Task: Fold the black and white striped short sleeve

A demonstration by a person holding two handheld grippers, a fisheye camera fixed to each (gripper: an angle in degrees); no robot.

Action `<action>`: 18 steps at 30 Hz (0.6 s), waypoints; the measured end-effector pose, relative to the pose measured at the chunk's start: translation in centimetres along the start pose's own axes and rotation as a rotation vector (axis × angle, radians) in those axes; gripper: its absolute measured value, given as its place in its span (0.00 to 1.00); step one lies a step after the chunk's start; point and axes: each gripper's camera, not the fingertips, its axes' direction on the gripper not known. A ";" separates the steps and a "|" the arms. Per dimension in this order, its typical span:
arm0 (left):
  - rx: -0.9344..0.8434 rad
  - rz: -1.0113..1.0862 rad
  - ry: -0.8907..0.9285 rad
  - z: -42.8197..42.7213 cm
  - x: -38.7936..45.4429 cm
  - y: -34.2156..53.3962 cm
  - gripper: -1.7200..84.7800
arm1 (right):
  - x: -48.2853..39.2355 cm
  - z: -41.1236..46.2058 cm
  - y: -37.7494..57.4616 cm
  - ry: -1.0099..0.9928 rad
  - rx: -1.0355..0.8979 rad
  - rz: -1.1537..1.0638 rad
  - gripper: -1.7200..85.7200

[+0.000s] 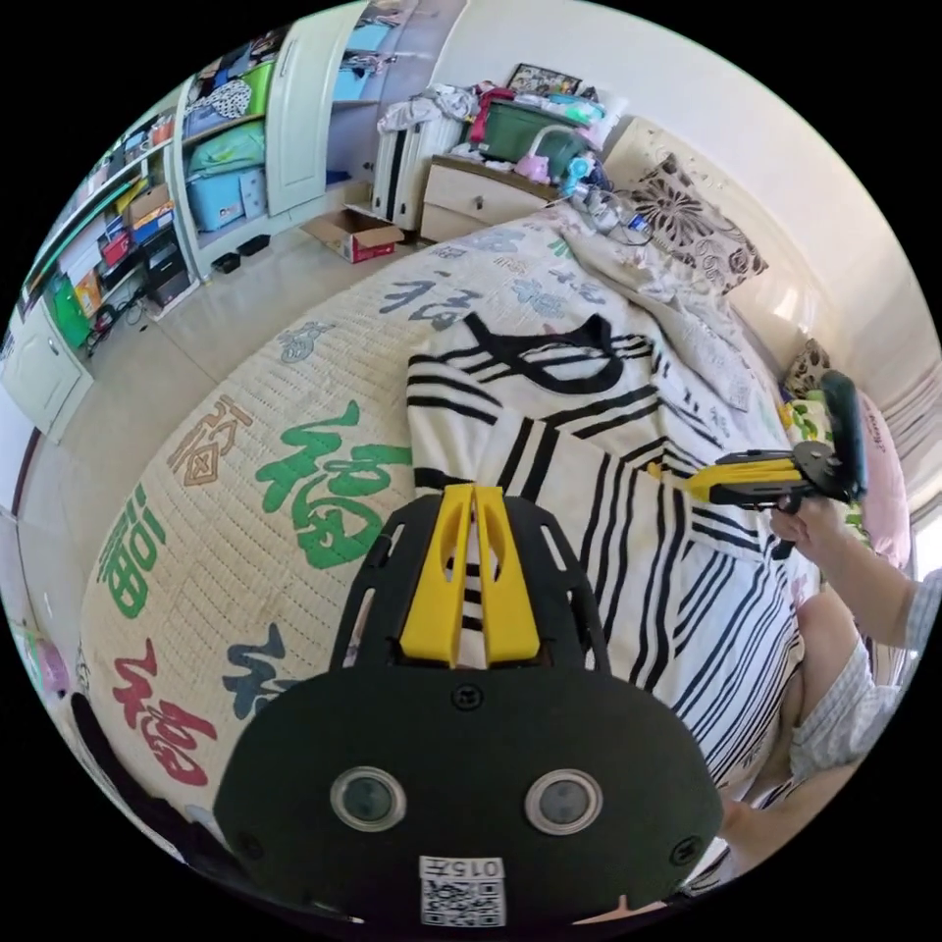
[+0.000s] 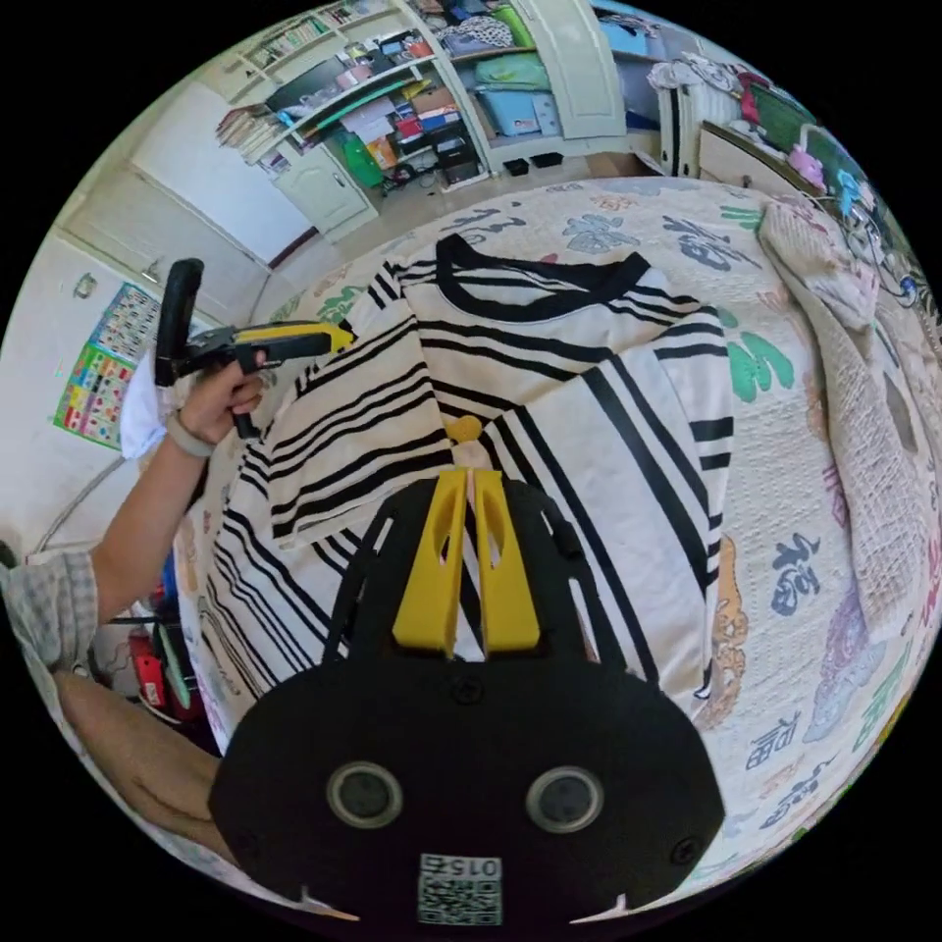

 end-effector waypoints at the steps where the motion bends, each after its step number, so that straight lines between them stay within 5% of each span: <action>1: 0.071 0.012 0.036 -1.1 -0.2 -0.2 0.08 | 1.0 -1.7 0.2 -0.025 0.065 -0.015 0.08; 5: 0.165 0.045 -0.055 -3.3 -0.4 -2.6 0.13 | 4.0 -5.3 -2.0 0.174 0.163 -0.074 0.11; 12: -0.067 -0.040 -0.155 1.4 -1.0 -8.9 0.15 | 10.1 -4.3 -8.5 0.198 -0.040 0.116 0.14; 18: -0.190 -0.116 -0.138 3.3 -1.5 -9.1 0.07 | 8.4 -3.5 -7.6 0.223 -0.172 0.029 0.03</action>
